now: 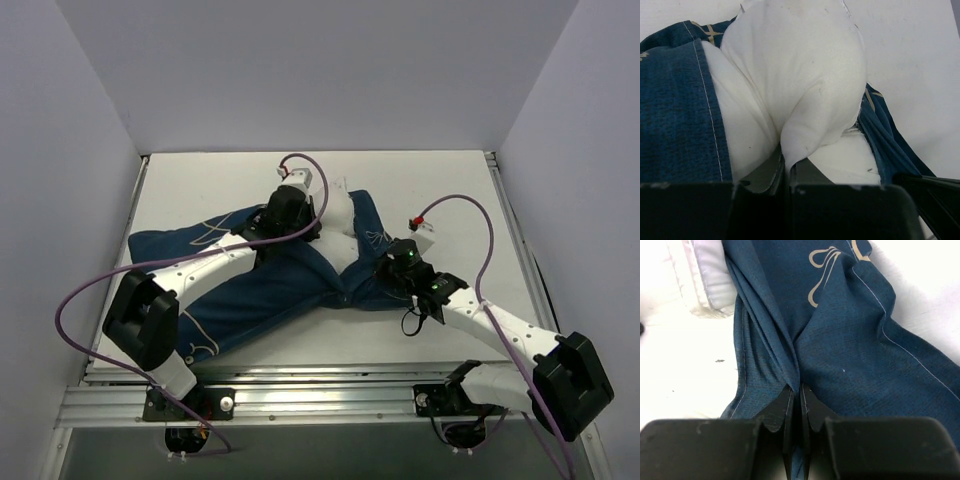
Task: Remove the pillowcase from the pillow
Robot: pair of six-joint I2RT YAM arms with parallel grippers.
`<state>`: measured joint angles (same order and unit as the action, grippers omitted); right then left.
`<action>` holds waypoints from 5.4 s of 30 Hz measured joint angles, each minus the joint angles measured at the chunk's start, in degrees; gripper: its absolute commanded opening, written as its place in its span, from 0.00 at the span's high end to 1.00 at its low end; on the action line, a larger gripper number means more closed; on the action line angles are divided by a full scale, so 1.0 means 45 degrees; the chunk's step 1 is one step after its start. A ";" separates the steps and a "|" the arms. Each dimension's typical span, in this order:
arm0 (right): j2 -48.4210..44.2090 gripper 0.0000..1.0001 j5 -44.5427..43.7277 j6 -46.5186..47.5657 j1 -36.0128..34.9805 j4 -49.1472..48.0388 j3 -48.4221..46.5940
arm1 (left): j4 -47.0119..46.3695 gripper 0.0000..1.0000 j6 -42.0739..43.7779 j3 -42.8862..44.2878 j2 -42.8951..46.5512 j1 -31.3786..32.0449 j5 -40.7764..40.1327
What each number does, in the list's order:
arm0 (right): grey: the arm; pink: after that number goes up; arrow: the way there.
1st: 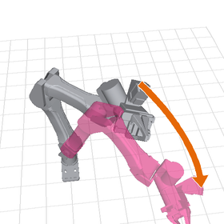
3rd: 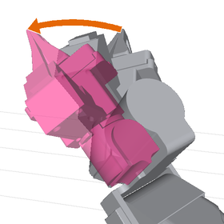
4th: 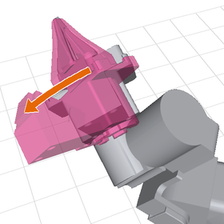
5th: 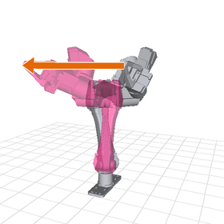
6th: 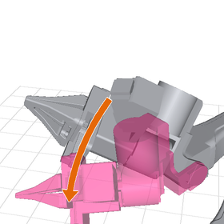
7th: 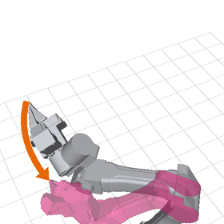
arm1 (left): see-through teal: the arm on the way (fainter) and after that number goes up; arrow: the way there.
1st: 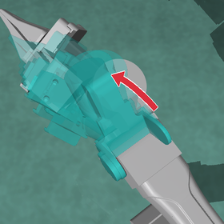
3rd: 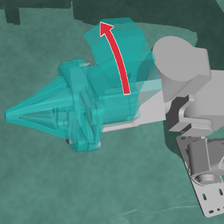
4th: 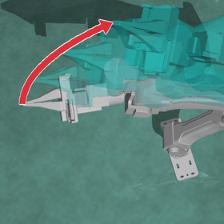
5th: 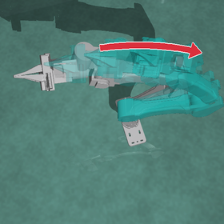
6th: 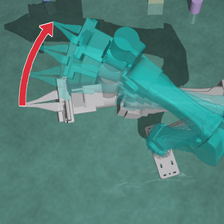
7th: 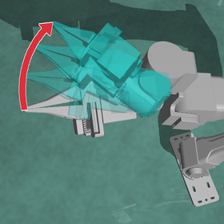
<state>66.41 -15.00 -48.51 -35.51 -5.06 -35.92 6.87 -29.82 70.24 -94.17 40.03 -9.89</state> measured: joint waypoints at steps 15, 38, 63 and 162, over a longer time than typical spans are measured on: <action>-0.0301 1.00 0.4503 0.0505 0.2521 -0.2035 0.1166 | 0.0500 0.68 -0.0529 -0.0287 0.0656 -0.2011 0.3400; 0.0311 1.00 0.3342 0.3900 0.2395 0.1438 -0.1200 | -0.0044 0.15 0.9690 0.1292 0.0758 0.3002 0.1719; 0.0612 1.00 0.2793 0.3983 0.2142 0.1039 -0.1326 | -0.0850 0.98 0.7402 0.1579 -0.2696 0.2395 0.1972; 0.1423 0.84 0.3614 0.3390 0.2982 -0.0325 0.0408 | 0.3303 0.98 0.0695 -0.2603 0.4260 -0.2929 0.2064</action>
<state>72.82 1.26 -33.26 -22.09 -6.52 -34.09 21.74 -26.70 58.52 -75.00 26.85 -0.60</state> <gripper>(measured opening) 0.049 0.067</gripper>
